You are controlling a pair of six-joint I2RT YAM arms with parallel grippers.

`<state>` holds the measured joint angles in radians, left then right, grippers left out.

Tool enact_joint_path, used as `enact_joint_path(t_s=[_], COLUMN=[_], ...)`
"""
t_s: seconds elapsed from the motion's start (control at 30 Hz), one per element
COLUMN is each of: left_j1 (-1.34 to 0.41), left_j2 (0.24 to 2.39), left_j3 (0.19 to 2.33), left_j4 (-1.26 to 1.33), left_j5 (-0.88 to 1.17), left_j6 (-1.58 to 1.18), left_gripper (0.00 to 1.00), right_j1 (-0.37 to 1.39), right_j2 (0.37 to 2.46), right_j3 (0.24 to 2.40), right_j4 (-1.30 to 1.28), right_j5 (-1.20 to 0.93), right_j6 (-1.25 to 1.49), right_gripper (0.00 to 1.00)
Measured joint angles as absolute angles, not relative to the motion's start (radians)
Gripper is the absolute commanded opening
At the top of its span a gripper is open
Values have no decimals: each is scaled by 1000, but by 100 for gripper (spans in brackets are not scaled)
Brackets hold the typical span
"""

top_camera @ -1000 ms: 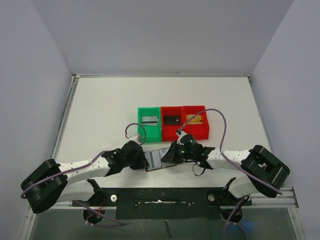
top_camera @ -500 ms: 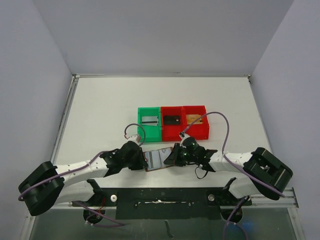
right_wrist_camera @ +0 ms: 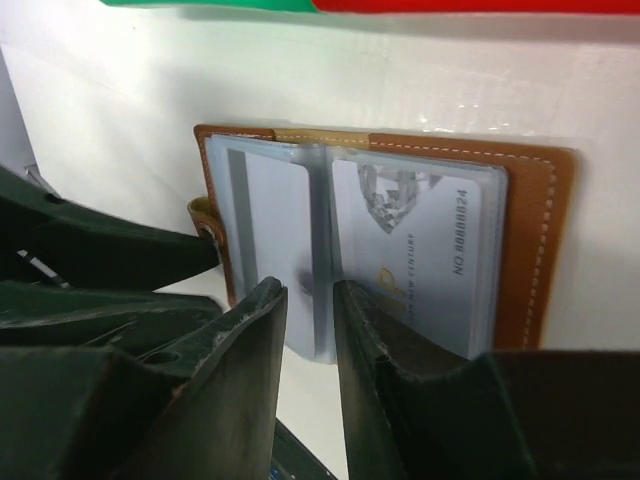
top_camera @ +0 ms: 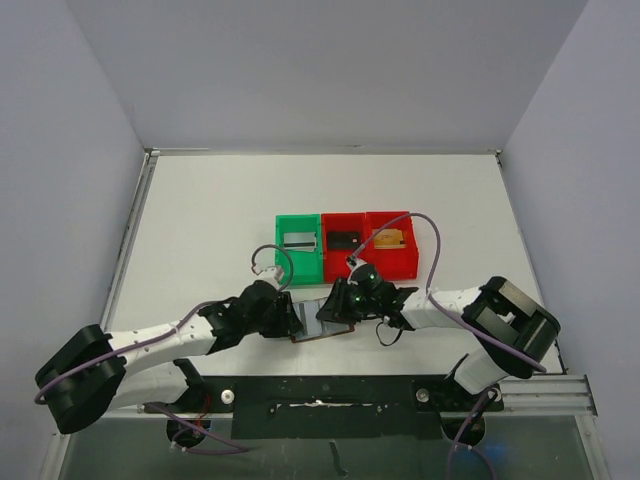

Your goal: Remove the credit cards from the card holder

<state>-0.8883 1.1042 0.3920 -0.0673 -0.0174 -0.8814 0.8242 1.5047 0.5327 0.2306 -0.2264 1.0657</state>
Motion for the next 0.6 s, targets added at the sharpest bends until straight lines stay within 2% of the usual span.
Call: enact_joint_path(t_s=[0.13, 0.2, 0.3, 0.43, 0.53, 0.6], left_j1=[-887, -887, -888, -889, -889, -889], left_j2=[1205, 1247, 1267, 1264, 1264, 1269], left_j3=[405, 432, 444, 436, 433, 435], left_j4=[-41, -45, -47, -40, -35, -34], left_j5=[-20, -28, -44, -51, -55, -58], left_j6=[-870, -857, -854, -862, -864, -866], left_gripper=[17, 13, 12, 10, 8, 8], right_j1=[824, 824, 813, 812, 812, 807], right_j2=[1545, 1555, 1555, 1549, 1530, 1515], right_j3=[537, 538, 534, 511, 488, 468], right_j4=[262, 268, 270, 301, 312, 332], right_j5=[-244, -249, -240, -236, -241, -255], right_j6=[1075, 1078, 1081, 1090, 1094, 1102], right_gripper=[27, 19, 15, 15, 2, 0])
